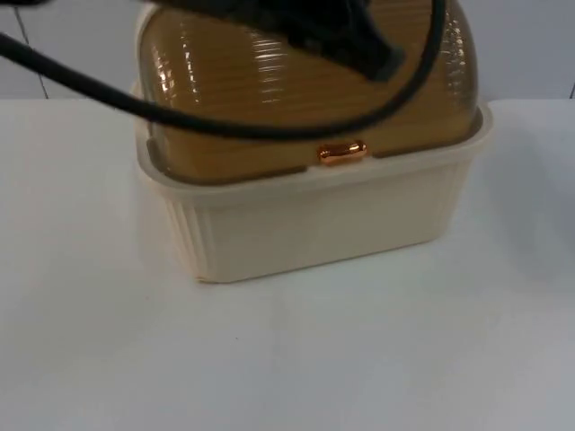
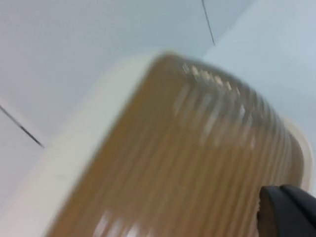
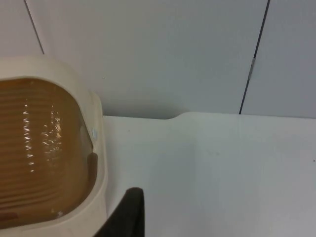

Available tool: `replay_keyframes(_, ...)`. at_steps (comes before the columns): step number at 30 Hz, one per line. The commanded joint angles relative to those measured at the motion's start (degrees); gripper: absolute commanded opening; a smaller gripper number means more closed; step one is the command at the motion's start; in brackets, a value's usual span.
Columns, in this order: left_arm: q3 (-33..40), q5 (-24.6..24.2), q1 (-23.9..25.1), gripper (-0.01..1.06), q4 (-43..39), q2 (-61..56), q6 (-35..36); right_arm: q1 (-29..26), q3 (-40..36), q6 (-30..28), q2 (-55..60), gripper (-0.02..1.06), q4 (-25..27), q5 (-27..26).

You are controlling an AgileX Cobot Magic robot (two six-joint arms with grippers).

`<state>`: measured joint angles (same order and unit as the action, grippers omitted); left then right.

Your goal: Open the box lid with the left hand, place the block into the box with the right hand, then close the box lid with the left hand.

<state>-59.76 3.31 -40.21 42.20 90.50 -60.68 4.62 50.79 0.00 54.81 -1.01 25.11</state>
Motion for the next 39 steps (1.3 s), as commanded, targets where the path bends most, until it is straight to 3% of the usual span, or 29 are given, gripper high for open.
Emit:
replay_keyframes(1,0.13,1.34,1.29,0.0,0.93,-4.22,1.54,0.1,0.4,-0.72,-0.41,1.05,-0.29,0.12)
replay_keyframes(7,0.13,1.5,6.56,0.0,1.37,-9.66,1.54,0.1,0.4,-0.72,-0.41,1.05,-0.29,0.12)
replay_keyframes(11,0.13,2.46,18.52,0.0,10.32,-13.63,1.65,0.1,0.4,-0.72,-0.41,1.05,-0.29,0.12)
replay_keyframes(12,0.13,2.46,18.52,0.0,10.32,-13.63,1.65,0.1,0.4,-0.72,-0.41,1.05,-0.29,0.12)
replay_keyframes(16,0.13,2.73,29.55,0.0,21.0,-15.59,1.65,0.1,0.4,-0.72,-0.41,1.05,-0.29,0.12)
replay_keyframes(20,0.13,0.05,35.52,0.0,22.05,-16.12,1.65,0.1,0.4,-0.62,-0.41,1.05,-0.29,0.11)
replay_keyframes(35,0.13,-0.87,42.54,0.0,19.08,-16.06,1.29,0.1,0.4,-0.62,-0.41,1.05,-0.29,0.11)
replay_keyframes(39,0.13,-4.06,44.23,0.0,18.87,-16.06,1.29,0.1,0.4,-0.62,-0.41,1.05,-0.29,0.11)
